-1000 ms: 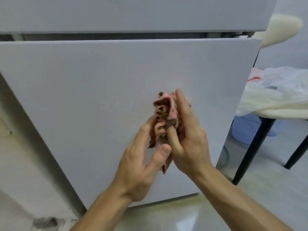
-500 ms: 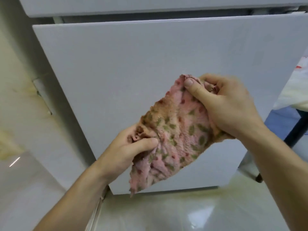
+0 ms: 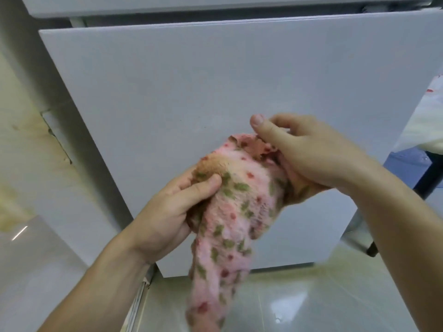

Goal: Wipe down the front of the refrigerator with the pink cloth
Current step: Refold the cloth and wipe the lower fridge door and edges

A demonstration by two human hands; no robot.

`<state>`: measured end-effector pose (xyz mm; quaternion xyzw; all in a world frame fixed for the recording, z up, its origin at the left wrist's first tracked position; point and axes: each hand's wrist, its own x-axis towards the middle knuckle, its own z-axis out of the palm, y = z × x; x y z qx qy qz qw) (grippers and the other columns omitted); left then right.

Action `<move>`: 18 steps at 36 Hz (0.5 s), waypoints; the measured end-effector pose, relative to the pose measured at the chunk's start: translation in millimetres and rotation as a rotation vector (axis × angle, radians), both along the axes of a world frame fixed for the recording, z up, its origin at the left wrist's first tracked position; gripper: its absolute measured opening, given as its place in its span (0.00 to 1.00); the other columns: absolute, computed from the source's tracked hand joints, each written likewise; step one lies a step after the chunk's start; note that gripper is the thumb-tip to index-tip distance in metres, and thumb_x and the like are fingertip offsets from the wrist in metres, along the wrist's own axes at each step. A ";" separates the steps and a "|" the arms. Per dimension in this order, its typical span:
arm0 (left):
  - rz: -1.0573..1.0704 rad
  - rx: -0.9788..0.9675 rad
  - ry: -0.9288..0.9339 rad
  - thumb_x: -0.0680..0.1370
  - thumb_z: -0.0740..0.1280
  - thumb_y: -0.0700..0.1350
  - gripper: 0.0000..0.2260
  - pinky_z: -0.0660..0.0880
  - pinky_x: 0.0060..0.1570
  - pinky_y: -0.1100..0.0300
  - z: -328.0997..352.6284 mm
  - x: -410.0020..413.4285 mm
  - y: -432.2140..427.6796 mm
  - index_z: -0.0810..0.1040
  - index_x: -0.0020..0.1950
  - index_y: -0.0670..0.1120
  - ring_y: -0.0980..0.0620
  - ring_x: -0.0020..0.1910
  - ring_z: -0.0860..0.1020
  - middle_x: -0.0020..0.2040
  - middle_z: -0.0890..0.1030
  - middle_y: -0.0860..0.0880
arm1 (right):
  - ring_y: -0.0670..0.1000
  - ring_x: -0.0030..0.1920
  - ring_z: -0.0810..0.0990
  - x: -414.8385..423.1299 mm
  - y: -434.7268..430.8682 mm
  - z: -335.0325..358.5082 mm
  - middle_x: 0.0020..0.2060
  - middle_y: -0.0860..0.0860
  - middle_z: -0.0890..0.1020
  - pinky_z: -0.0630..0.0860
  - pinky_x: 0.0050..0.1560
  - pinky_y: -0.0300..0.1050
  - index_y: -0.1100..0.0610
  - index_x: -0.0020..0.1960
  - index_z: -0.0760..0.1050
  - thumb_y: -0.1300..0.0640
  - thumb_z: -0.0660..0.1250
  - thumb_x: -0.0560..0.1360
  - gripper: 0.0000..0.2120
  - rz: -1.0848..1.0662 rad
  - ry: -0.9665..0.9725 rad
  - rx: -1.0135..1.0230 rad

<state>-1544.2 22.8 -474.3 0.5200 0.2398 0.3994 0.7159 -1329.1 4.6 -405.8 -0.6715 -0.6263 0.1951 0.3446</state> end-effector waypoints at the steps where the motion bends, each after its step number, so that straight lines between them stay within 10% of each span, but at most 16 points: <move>1: 0.012 -0.017 -0.050 0.76 0.66 0.44 0.13 0.83 0.55 0.58 2.0 0.5 -0.8 0.89 0.54 0.49 0.47 0.58 0.86 0.59 0.87 0.43 | 0.47 0.40 0.82 -0.7 -0.1 -2.0 0.42 0.44 0.83 0.78 0.37 0.48 0.46 0.47 0.79 0.27 0.56 0.78 0.25 -0.020 -0.134 0.030; 7: 0.107 -0.034 -0.183 0.76 0.67 0.46 0.15 0.81 0.63 0.52 13.2 -2.7 1.3 0.86 0.60 0.43 0.44 0.63 0.84 0.62 0.85 0.40 | 0.57 0.41 0.82 3.4 6.0 -11.9 0.35 0.52 0.85 0.78 0.48 0.56 0.56 0.39 0.79 0.31 0.49 0.82 0.35 -0.144 -0.228 0.204; 12: 0.166 0.057 -0.188 0.78 0.64 0.43 0.17 0.81 0.62 0.51 19.0 -6.6 1.0 0.79 0.66 0.42 0.44 0.63 0.83 0.63 0.85 0.41 | 0.52 0.36 0.87 -4.9 2.6 -19.7 0.33 0.56 0.87 0.82 0.46 0.38 0.63 0.40 0.86 0.28 0.38 0.80 0.50 0.150 0.167 -0.202; 18: 0.342 0.251 0.046 0.80 0.70 0.45 0.14 0.84 0.50 0.55 22.4 -13.7 6.5 0.79 0.65 0.45 0.46 0.58 0.86 0.57 0.87 0.46 | 0.59 0.51 0.87 -13.2 5.4 -33.4 0.47 0.59 0.88 0.82 0.63 0.56 0.61 0.57 0.85 0.26 0.60 0.70 0.40 0.313 0.599 -0.236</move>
